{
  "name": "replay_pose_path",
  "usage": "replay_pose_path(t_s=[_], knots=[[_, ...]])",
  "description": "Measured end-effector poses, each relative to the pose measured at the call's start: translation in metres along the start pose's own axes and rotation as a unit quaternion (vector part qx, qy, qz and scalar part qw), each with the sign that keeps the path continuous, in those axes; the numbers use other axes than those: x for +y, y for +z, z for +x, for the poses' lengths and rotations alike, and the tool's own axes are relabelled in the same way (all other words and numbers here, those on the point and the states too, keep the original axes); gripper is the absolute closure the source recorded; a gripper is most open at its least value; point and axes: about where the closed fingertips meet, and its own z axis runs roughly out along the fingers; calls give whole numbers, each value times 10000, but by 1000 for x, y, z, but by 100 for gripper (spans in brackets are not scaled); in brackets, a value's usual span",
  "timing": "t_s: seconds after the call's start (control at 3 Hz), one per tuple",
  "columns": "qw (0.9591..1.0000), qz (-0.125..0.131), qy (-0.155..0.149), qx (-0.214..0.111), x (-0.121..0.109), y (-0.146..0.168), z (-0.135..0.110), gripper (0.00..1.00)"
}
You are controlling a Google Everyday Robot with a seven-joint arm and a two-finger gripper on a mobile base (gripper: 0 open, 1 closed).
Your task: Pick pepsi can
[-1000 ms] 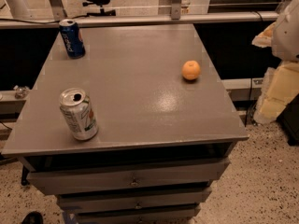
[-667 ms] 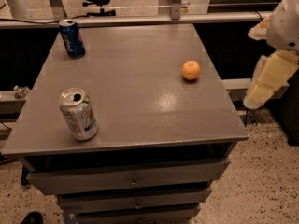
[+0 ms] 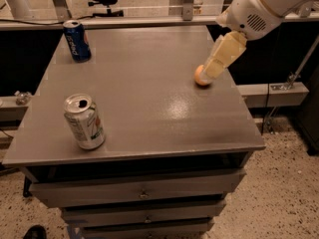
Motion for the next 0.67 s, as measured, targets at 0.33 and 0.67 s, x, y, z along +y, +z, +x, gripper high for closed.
replay_pose_path(t_s=[0.33, 0.67], knots=[[9992, 190, -31, -355, -13, 41, -45, 0], [9958, 474, 101, -781, -30, 76, -87, 0]])
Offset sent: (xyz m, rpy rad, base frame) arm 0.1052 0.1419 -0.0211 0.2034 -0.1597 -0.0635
